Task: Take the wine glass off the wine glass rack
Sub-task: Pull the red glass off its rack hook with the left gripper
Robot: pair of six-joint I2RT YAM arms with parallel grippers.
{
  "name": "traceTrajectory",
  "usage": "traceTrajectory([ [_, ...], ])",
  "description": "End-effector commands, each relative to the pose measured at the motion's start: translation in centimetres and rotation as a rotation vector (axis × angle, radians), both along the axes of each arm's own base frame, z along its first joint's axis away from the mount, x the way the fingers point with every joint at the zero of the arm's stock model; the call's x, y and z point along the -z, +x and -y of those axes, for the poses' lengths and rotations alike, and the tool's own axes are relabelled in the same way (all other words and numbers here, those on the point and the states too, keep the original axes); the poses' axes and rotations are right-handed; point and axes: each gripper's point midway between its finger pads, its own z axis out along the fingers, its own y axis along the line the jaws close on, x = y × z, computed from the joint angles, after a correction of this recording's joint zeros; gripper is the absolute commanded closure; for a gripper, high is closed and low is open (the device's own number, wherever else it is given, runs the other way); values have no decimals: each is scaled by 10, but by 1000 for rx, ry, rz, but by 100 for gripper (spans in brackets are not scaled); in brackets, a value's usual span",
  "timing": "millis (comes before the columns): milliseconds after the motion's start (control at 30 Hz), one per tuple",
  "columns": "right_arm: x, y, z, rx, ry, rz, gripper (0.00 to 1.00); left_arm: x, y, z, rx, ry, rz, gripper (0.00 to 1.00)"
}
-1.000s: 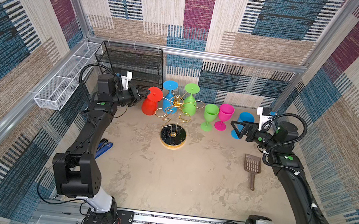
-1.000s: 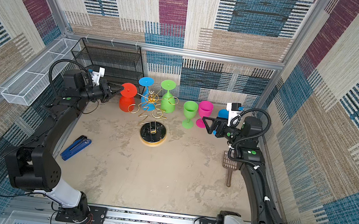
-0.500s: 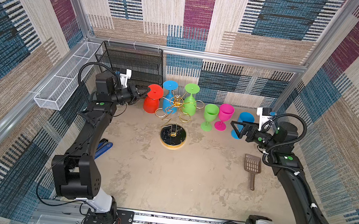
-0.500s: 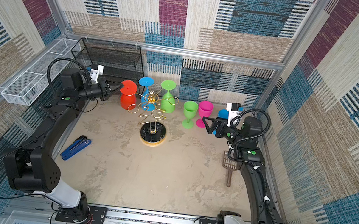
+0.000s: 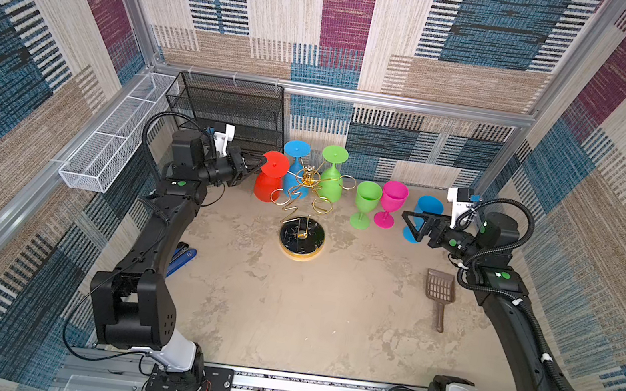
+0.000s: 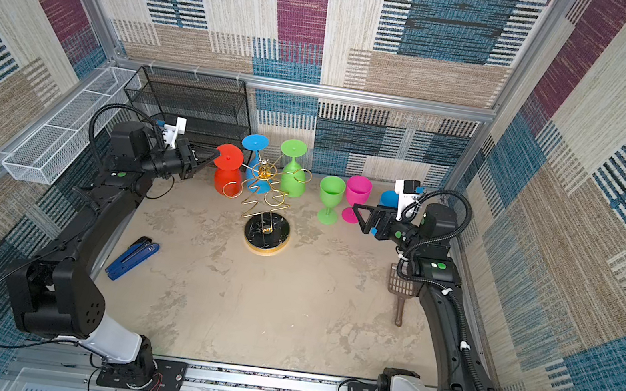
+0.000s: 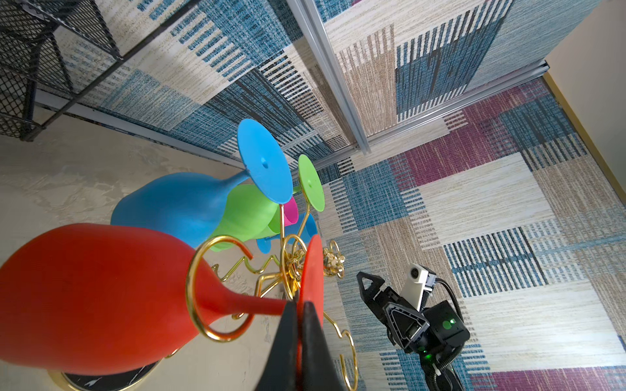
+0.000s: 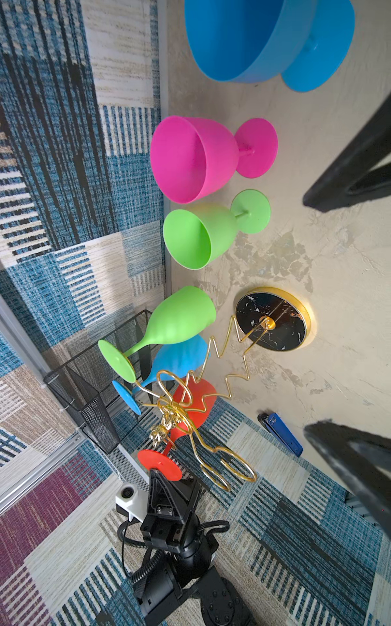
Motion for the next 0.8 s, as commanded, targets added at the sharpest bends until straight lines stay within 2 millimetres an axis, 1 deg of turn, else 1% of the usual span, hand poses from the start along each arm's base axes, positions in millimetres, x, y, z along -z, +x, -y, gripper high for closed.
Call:
traceTrajectory([
  [0, -12, 0, -3, -16, 13, 41, 1, -6, -1, 6, 27, -2, 31, 100],
  [233, -12, 1, -2, -12, 11, 41, 1, -3, 2, 17, 52, 3, 24, 100],
  [500, -10, 1, -2, -12, 9, 38, 1, -3, 10, 19, 50, 8, 24, 100],
  [767, -8, 0, -2, -10, 9, 35, 1, -6, 18, 18, 41, 9, 32, 100],
])
